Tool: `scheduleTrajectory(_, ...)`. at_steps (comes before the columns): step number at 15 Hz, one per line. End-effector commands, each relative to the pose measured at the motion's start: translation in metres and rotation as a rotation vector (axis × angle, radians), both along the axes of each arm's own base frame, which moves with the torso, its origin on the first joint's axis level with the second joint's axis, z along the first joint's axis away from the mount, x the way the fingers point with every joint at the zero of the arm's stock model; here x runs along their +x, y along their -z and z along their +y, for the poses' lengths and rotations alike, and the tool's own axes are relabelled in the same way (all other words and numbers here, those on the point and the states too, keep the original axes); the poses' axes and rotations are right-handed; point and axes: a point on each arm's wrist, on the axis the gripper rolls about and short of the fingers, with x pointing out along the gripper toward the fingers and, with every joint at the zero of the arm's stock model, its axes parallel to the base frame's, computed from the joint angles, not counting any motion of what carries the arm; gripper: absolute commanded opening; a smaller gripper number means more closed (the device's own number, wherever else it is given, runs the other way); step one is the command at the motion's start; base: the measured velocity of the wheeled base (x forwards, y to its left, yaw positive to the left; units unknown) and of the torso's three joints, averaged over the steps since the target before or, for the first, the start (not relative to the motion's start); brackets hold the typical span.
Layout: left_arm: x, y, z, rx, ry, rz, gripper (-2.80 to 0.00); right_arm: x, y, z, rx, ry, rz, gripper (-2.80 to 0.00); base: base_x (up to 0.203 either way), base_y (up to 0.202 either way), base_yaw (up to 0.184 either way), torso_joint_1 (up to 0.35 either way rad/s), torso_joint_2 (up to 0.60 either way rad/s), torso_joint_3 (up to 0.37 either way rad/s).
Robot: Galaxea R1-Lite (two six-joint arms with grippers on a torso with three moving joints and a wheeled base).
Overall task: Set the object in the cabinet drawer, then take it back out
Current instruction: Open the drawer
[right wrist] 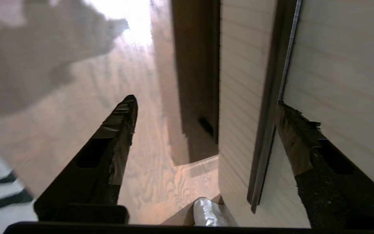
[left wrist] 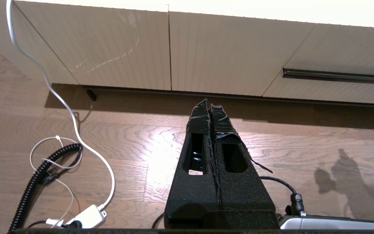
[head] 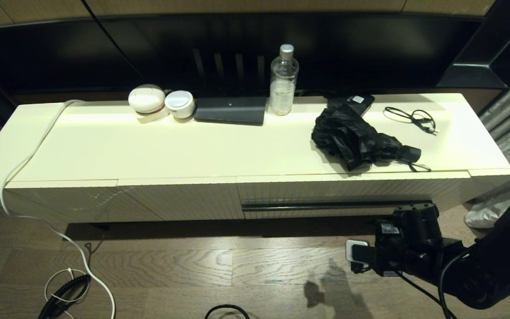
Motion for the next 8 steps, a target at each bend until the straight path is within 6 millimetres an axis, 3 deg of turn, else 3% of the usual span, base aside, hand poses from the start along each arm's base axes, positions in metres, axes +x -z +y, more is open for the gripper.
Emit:
scheduleTrajectory(1,0.000,0.000,0.000,-0.001,0.000,-0.002,-2.80,0.006,0.013,-0.001,-0.010,0.005,0.018,0.00,0.000,0.000,0.000,0.000,0.00,0.000)
scheduleTrajectory(8,0.000,0.000,0.000,-0.001,-0.001,-0.002,-2.80,0.019,0.022,-0.002,0.009,-0.003,0.027,0.00,0.000,0.000,0.000,0.000,0.00,0.000)
